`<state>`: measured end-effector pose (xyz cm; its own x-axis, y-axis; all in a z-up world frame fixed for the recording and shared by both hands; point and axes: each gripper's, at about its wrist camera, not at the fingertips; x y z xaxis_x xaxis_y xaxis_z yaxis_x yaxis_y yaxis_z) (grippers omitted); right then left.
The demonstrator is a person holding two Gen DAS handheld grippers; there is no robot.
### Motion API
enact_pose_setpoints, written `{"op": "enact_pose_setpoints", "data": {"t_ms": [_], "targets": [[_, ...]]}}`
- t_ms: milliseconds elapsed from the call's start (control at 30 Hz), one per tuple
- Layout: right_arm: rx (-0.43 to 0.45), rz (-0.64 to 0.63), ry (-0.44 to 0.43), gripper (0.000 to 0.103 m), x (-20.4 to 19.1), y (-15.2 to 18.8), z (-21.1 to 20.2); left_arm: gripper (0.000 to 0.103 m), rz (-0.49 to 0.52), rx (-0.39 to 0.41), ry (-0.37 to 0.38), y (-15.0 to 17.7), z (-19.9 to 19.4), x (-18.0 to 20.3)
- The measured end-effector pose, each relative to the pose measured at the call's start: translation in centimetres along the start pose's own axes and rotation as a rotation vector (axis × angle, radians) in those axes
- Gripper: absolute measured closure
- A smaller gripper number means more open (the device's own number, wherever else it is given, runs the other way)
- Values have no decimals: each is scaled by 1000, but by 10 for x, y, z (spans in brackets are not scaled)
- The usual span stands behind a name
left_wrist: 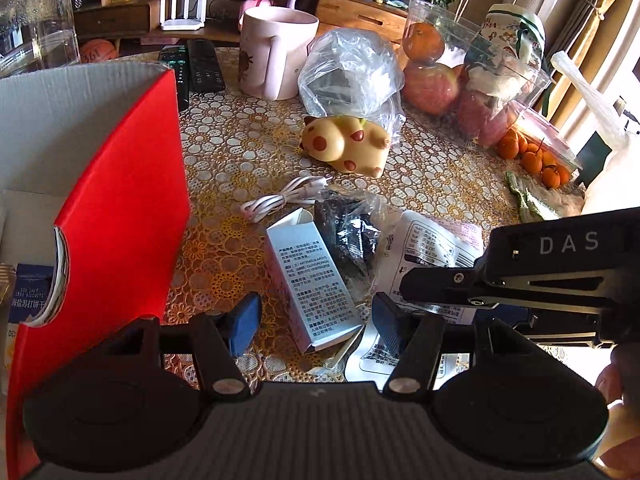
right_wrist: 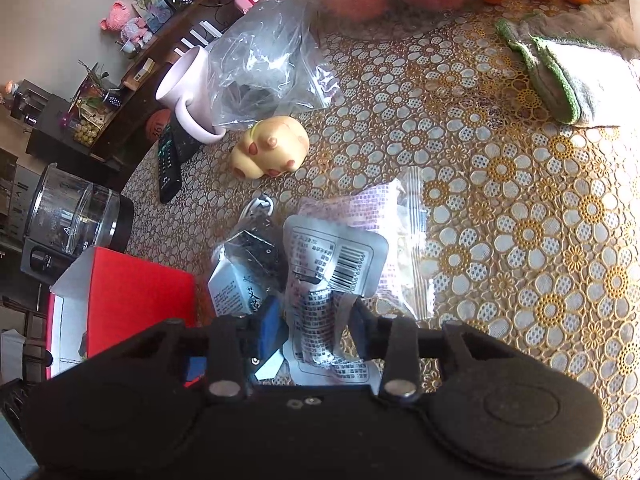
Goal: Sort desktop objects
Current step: 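Grasp the clear barcode sachet with the right gripper while the left grasps the white medicine box, then carry the sachet and white medicine box over the red box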
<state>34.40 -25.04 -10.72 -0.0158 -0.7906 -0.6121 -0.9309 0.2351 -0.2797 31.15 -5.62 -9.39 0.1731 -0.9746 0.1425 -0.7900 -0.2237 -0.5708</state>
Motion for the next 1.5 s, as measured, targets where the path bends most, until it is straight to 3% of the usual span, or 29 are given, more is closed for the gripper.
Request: {"op": "enact_pose_setpoints", "data": {"t_ms": [200,267,367,667,1500], "targets": [[2,-2,28,75,1,1,9,46,25,23,-9,-2,6,1],[5,-4,24,80,1,1,9,55,31,30,-8,-2,7,1],[8,-11,24,84,-1,2,7,59,25,33,1,-3,7,0],[11,-39,41,85,1,12,-9,70,52,52,-2,0,2,1],[63,-57,71,85,13,55,-77,74,117,63,73,30,-52,-2]]}}
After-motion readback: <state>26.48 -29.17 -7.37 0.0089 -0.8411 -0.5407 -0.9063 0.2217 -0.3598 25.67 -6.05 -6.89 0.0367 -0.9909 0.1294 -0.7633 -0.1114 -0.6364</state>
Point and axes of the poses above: each gripper's, at about its wrist camera, not at the fingertips, and z roughly the way its jaws point, x to its right, y to its underside, and after that the axes turned 6 degrees about -y, right-handed
